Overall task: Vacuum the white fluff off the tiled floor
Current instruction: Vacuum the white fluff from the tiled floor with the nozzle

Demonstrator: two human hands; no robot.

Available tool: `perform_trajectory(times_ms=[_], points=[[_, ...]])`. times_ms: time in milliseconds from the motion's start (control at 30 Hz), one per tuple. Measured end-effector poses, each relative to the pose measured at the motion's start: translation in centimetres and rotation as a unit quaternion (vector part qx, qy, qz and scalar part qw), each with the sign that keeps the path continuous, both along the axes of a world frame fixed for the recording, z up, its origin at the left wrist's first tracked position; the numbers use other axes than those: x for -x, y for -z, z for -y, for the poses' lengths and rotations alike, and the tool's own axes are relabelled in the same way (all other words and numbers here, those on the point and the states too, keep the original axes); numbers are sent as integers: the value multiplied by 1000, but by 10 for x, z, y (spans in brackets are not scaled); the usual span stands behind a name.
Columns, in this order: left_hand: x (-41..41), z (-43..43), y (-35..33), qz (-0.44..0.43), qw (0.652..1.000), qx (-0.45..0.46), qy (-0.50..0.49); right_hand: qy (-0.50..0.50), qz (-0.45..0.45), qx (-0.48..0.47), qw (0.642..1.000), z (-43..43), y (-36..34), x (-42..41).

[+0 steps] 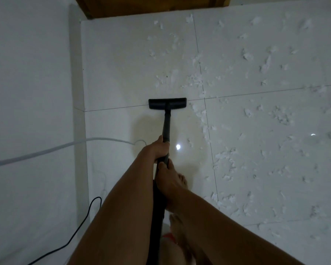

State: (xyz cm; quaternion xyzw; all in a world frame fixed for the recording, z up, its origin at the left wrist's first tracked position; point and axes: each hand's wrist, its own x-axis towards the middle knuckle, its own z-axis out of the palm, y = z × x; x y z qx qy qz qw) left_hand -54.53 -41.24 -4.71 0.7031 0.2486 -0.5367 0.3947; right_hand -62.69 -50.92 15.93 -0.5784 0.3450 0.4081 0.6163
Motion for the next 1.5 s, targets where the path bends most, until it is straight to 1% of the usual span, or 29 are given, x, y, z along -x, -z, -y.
perform_trajectory(times_ms=[33, 67, 100, 167, 233, 333, 400, 567, 667, 767, 900, 1067, 1267, 1500], points=[[-5, 0, -2, -2, 1000, 1, 2, -29, -5, 31, 999, -1, -4, -6], [-7, 0, -4, -6, 1000, 2, 1, -67, -13, 17, 998, -3, -14, -11], [-9, 0, -4, -4, 1000, 1, -3, -73, -20, 19, 997, -4, -15, -17], [-10, -2, -3, -7, 1000, -4, -11, -66, -35, 29, 997, -8, -6, -22], [-12, -6, -4, -15, 1000, -12, -11, -21, -57, 31, 998, -14, -6, -27], [-18, -12, -11, -13, 1000, -28, -6, 2, -57, 41, 998, -23, 1, -35], [-28, -14, -14, -11, 1000, -23, -8, 13, -49, 50, 997, -28, 11, -39], [-47, -18, -5, -24, 1000, -12, -1, 72, -79, 27, 994, -32, 31, -54], [-50, -22, 1, -34, 999, 0, 5, 78, -82, 22, 993, -39, 35, -56], [-52, -27, 0, -30, 999, 9, -6, 71, -66, 34, 995, -46, 35, -56], [-67, -31, 1, -24, 999, 25, -18, 88, -79, 7, 993, -48, 32, -70], [-86, -32, 5, -7, 1000, 18, -25, 86, -75, -3, 993, -51, 40, -87], [-102, -33, 8, 3, 1000, 9, -10, 90, -78, -11, 993, -53, 43, -101], [-118, -24, 3, 15, 1000, 2, -12, 98, -69, -3, 993, -47, 48, -113]])
